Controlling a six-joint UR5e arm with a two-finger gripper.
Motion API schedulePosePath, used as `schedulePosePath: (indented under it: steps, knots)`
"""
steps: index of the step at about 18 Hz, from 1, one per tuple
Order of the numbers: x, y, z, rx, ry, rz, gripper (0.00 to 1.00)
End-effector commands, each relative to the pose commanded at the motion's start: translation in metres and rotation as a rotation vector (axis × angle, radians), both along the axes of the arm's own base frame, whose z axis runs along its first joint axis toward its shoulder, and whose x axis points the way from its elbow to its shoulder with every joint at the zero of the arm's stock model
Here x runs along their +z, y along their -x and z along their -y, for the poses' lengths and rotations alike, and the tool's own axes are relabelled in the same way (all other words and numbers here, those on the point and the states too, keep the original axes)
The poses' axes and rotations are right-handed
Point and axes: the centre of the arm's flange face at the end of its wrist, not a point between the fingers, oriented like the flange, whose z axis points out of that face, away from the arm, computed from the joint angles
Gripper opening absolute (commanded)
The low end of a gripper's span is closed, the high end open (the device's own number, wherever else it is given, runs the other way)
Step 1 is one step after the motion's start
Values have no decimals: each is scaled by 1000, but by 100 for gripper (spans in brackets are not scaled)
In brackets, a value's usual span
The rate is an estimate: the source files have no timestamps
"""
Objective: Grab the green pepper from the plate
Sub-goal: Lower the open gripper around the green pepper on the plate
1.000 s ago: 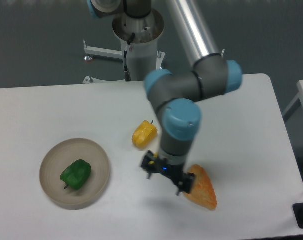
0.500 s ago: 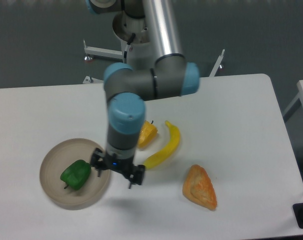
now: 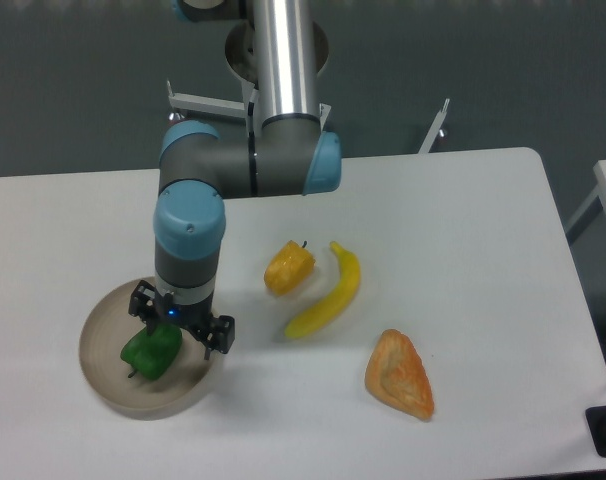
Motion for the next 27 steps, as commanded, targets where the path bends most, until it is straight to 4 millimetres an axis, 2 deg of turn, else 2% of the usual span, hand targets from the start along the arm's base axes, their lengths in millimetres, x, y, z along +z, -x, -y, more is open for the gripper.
schedulePosePath:
  steps: [7, 18, 27]
  knots:
    - [-14, -12, 4, -11, 23, 6, 100]
    - [-31, -21, -1, -25, 38, 10, 100]
    - [-36, -23, -4, -29, 26, 7, 100]
